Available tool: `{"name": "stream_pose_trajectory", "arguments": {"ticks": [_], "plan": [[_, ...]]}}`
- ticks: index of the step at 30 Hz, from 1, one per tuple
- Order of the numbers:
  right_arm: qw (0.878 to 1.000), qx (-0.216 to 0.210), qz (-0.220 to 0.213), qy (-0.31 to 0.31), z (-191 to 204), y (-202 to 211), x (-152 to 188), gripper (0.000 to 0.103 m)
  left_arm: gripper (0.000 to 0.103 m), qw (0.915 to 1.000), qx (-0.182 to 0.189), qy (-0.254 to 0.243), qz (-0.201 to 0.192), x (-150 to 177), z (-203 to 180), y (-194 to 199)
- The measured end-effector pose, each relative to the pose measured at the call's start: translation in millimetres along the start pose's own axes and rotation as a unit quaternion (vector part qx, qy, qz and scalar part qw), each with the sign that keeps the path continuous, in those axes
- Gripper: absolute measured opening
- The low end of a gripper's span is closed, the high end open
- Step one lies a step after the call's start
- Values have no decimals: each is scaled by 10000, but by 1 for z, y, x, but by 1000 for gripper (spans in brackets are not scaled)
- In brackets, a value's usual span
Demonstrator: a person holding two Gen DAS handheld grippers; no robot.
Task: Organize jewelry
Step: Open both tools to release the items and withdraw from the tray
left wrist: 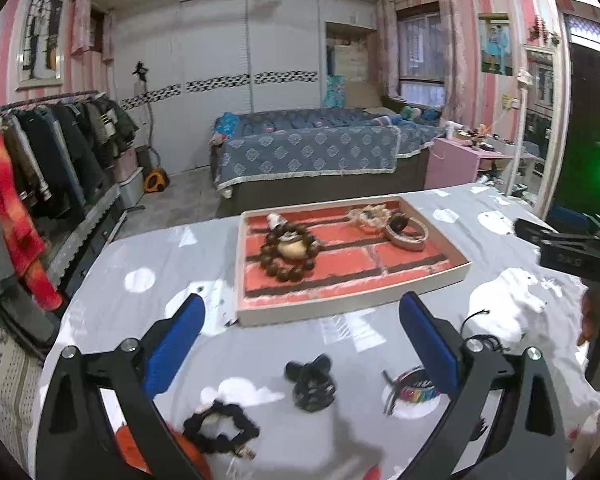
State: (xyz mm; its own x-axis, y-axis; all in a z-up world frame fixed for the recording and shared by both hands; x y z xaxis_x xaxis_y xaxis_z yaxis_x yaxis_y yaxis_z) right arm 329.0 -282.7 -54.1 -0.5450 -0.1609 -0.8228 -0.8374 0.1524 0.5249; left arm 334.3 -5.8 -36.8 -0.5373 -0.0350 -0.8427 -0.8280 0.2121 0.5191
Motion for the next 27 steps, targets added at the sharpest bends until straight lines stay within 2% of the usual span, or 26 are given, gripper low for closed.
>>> {"name": "stream_pose_trajectory", "arguments": {"ticks": [6,8,10,13,22,27], "plan": [[9999,5,59,-132,12,19,24,99,96,9999,-85,103,100,24,21,13],[10000,-3,86,-47,17,24,32,99,96,9993,-309,21,213,33,30,16],[9997,-10,208,84,25,26,42,99,99,9988,-428,93,228,40,41,21],[9990,6,438,92,32,29,61,99,99,9985,-401,266,267,49,58,28],[9964,-358,734,-220,61,36,99,99,99,9920,-1029,496,546,74,123,27],[9942,-582,906,-19,93,35,112,99,99,9883,-1070,691,838,91,144,21]]}}
Point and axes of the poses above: each gripper's, at about its wrist camera, not at the fingertips, and y roughly against the way its jaws point, z to its left, x to its underside, the point moved 9 cm from there along -y, roughly the way its jaws point, and after that the axes turned 12 degrees about y, right-handed, at the moved point
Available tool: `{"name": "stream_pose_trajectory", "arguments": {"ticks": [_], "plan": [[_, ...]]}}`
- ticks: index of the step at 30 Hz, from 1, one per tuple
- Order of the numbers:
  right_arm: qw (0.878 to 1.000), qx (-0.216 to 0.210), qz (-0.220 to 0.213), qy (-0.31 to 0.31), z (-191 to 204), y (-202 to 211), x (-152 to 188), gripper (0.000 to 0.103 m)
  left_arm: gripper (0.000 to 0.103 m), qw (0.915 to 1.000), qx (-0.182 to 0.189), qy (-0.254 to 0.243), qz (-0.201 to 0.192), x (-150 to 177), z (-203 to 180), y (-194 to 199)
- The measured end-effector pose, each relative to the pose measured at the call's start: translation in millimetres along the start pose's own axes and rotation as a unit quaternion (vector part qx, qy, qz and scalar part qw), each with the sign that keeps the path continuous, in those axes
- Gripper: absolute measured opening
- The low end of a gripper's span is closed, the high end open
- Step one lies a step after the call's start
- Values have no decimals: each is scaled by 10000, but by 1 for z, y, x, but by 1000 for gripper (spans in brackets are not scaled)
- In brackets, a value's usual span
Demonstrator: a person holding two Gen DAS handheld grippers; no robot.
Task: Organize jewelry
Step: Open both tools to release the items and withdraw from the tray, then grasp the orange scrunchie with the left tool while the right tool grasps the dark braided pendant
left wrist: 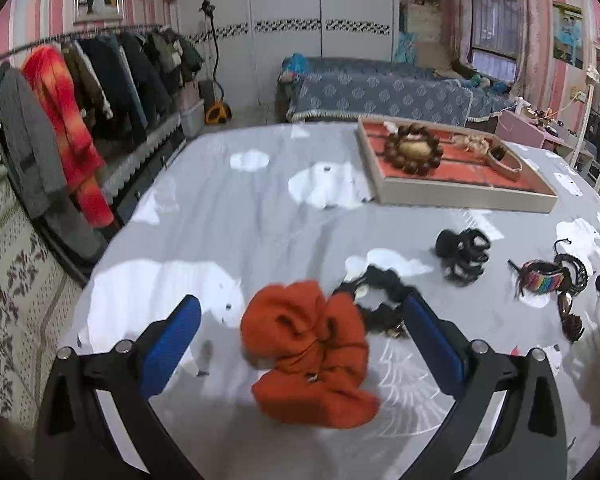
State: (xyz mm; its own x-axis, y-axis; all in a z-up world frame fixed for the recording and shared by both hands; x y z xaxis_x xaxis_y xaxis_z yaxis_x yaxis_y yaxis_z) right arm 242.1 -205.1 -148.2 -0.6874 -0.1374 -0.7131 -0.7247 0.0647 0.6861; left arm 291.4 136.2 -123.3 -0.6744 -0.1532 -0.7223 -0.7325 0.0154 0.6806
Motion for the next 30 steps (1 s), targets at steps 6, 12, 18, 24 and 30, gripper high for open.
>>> {"name": "stream_pose_trajectory", "arguments": {"ticks": [6,12,18,24,30], "plan": [[9997,-139,109,179,21,-2,11,98,99,9998,-111,-114,112,13,5,-10],[9990,-139,324,272,30,-11,22,90,99,9994,-341,-13,56,16,17,-16],[9979,-227,409,439,42,-16,22,82,99,9993,-271,151,189,18,24,-23],[9955,-277,510,746,58,-21,24,66,98,9987,-196,222,426,22,24,-32],[9941,-426,666,748,64,-25,27,57,92,9983,-165,156,534,26,20,-36]]}}
Point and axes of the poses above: each gripper's, at about its wrist camera, not at the fingertips, and y roughly against the way its jaws point, z to its left, x to its underside, the point moved 9 cm from there along -y, roughly the way its jaws point, and after that the axes turned 12 degrees about y, right-handed, at the moved point
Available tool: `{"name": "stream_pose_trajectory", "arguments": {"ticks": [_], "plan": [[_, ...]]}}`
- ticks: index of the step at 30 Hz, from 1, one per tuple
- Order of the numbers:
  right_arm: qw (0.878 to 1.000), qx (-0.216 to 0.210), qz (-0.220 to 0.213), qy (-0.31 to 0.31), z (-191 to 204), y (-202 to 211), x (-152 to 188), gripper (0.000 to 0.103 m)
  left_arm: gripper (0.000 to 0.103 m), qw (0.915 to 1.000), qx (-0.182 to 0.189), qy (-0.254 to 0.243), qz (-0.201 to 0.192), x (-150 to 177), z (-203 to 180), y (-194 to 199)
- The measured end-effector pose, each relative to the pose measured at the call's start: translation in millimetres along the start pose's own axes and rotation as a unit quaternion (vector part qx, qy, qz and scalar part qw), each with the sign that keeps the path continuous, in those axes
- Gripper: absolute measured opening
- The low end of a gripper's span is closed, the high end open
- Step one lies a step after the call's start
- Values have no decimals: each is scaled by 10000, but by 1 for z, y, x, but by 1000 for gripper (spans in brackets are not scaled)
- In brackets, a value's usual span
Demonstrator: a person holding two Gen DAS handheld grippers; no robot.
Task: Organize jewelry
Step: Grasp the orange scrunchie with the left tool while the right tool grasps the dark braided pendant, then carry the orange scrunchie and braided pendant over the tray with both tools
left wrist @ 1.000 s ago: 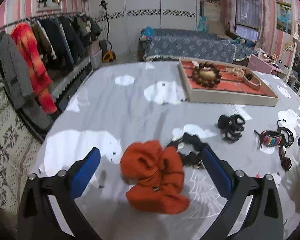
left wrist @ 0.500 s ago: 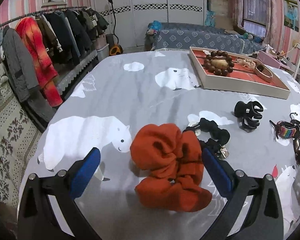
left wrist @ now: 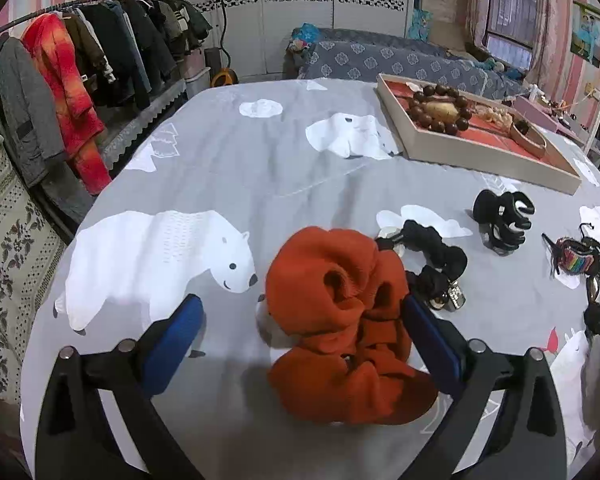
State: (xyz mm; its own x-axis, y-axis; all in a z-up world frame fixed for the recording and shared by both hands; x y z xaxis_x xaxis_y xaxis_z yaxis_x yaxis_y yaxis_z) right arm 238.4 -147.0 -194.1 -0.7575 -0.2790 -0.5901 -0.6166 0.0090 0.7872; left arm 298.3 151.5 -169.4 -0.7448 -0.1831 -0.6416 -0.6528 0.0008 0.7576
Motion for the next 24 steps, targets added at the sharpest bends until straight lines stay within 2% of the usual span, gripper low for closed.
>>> {"name": "stream_pose_trajectory", "arguments": {"ticks": [3,6,10,11,18,24], "plan": [[10000,-70,22,-50,0,0,1,53,81,9999,61,-22,134,3,-2,-5],[9998,-171,2,-39,2,2,2,45,68,9996,173,-25,216,5,-5,-7],[9993,-368,-36,42,9,4,1,24,47,9990,362,-67,270,7,-10,-7],[9992,-401,-40,56,9,4,1,19,45,9988,391,-78,268,7,-10,-6],[9981,-602,-119,47,2,8,2,18,26,9989,419,-128,192,7,-15,-3],[9975,-626,-330,53,-11,20,1,18,22,9995,264,-158,-9,3,-15,11]]}}
Point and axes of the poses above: each gripper's, at about its wrist camera, not at the fingertips, and y roughly against the way its jaws point, z to its left, x to its underside, the point moved 9 cm from there along -y, roughly the way its jaws point, and after that the axes turned 12 degrees about y, right-handed, at the moved point
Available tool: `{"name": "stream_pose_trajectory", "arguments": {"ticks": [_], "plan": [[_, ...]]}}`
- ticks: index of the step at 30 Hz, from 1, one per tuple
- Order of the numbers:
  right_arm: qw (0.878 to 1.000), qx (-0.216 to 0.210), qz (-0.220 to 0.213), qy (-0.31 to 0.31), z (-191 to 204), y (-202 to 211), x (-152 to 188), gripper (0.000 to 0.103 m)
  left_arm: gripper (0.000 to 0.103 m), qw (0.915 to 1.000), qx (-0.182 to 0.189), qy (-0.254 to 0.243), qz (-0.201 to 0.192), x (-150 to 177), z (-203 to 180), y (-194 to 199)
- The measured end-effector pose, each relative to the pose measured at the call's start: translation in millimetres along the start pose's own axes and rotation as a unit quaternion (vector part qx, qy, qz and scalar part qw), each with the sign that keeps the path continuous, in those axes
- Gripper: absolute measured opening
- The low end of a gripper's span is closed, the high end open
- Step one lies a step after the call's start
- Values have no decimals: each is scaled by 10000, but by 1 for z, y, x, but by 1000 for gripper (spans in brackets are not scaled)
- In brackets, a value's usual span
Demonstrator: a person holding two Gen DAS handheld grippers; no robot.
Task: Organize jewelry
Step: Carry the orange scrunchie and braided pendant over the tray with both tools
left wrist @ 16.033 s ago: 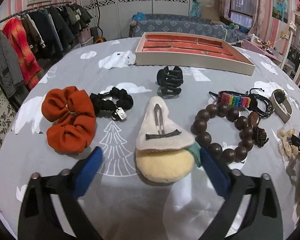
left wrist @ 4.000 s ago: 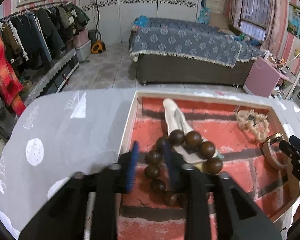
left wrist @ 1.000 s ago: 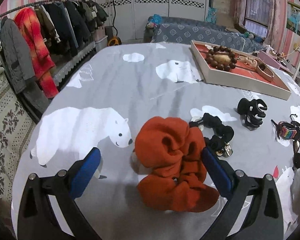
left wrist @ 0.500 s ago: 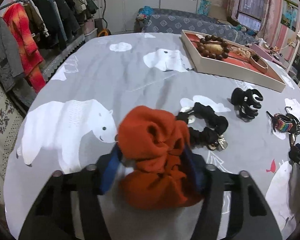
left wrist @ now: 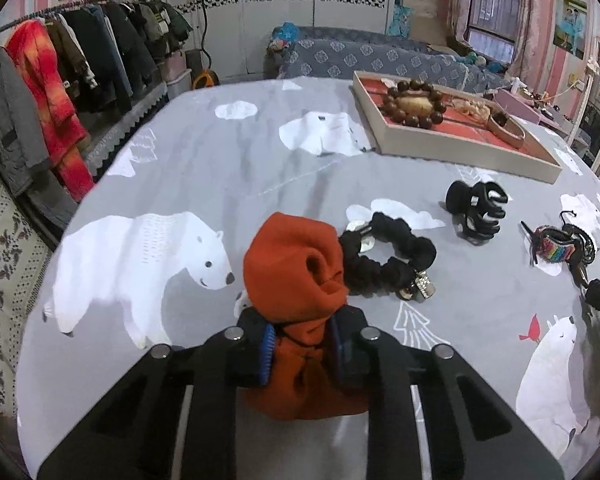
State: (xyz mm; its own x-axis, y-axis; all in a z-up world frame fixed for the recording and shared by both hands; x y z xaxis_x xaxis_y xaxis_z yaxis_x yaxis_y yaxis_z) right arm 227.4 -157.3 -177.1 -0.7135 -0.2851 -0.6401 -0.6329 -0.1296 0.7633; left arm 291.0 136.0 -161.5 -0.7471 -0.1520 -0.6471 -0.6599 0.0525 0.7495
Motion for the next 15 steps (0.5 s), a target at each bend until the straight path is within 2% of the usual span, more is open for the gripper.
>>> {"name": "stream_pose_trajectory", "arguments": {"ticks": [7,15], "plan": [[9990,-4,-445,-23,-21,24,-24,18,22,9986,27,40,-533,-27,-12,34],[9943,108,-1057,40,-43,51,-78,18,22,9929,236,-242,-1139,-74,-67,65]]}}
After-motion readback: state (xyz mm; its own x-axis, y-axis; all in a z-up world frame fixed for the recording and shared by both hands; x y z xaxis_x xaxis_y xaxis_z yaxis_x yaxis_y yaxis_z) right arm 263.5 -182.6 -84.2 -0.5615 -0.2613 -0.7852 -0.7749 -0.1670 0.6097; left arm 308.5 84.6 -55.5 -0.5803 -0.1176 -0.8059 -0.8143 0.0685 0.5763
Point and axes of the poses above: each gripper's, at about its wrist camera, not at the fingertips, and y roughly against the way its jaws point, z to its left, x to its underside, the point moved 9 cm from there along -y, roughly the way its jaws point, and after that the axes turned 12 degrees about y, right-handed, at the moved point
